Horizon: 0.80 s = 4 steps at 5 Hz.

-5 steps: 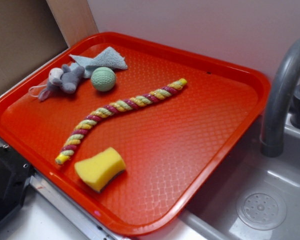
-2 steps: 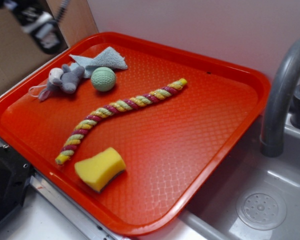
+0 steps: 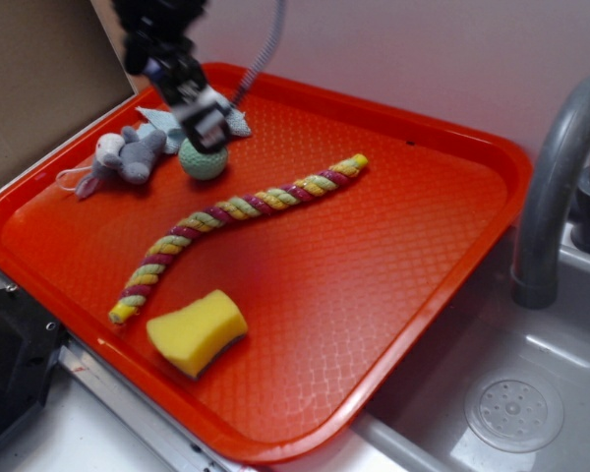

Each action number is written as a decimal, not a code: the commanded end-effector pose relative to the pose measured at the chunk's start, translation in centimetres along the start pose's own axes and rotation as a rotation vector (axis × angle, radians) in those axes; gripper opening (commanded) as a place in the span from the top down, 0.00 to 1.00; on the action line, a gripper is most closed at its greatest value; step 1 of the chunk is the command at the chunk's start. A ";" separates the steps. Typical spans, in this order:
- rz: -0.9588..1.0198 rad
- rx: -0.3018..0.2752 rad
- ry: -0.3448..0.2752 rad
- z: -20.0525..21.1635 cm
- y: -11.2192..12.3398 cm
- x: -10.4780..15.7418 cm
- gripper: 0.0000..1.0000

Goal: Grab the multicolored rope.

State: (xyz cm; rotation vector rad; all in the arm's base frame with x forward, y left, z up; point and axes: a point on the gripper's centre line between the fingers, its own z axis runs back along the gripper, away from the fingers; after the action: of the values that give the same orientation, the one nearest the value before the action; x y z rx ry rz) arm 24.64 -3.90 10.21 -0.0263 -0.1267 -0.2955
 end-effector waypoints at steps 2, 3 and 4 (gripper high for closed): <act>-0.111 0.034 0.065 -5.2 -0.9 1.8 0.00; -0.142 0.030 0.095 -6.6 -1.4 1.6 0.00; -0.149 0.031 0.123 -7.7 -1.5 1.6 0.00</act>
State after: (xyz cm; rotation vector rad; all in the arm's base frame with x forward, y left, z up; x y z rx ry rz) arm 26.11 -5.36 2.16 0.0234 0.0290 -0.4224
